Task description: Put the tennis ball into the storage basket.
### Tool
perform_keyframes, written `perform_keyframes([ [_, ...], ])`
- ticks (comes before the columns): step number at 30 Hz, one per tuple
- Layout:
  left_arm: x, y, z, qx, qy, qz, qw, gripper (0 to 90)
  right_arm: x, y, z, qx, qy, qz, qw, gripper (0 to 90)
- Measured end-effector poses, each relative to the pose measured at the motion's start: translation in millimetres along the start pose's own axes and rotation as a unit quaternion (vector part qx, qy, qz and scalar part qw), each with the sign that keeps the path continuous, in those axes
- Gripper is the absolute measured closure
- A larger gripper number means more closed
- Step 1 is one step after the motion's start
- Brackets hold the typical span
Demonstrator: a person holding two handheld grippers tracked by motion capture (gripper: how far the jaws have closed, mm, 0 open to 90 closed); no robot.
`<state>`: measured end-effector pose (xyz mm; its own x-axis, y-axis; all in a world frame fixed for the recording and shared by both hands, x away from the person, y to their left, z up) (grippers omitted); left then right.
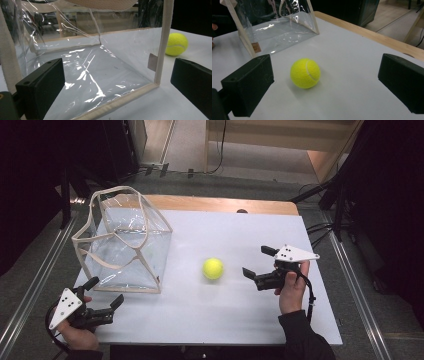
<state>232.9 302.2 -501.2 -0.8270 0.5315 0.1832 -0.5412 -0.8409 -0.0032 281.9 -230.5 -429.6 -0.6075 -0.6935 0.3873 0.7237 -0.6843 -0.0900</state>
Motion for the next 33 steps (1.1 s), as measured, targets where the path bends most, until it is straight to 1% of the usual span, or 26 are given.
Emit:
perform_keyframes([
  [10, 0.1, -0.2, 0.1, 0.0, 0.0, 0.0, 1.0, 0.0, -14.8, -2.9, 6.4, 0.006, -0.018, 0.019, 0.9997, 0.0],
  [18, 0.0, -0.1, 0.1, 0.001, -0.001, -0.001, 1.0, 0.0, -24.8, -5.0, 10.9, 0.012, -0.031, 0.029, 0.999, 0.0],
  [23, 0.4, -0.5, 0.3, 0.0, -0.002, 0.0, 1.0, 0.0, -32.7, -6.7, 15.3, 0.016, -0.041, 0.038, 0.9983, 0.0],
  [27, 0.4, -0.3, 0.3, 0.001, -0.001, 0.0, 1.0, 0.0, -36.0, -6.9, 17.4, 0.018, -0.046, 0.04, 0.9979, 0.0],
  [33, 0.4, -0.3, 0.3, 0.002, 0.0, 0.0, 1.0, 0.0, -43.1, -7.2, 21.5, 0.026, -0.062, 0.047, 0.9966, 0.0],
])
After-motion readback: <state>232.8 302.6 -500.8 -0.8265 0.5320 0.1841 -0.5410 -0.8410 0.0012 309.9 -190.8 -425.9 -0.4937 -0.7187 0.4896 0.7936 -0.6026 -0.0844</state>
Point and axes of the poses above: each handheld gripper's, and its own axes: x roughly backward along the jaws, z roughly out of its top, y roughly to its right, the point moved 1 cm from there along -x, roughly forward along the jaws, and after that the axes turned 3 degrees about z, right-handed, at the moved point
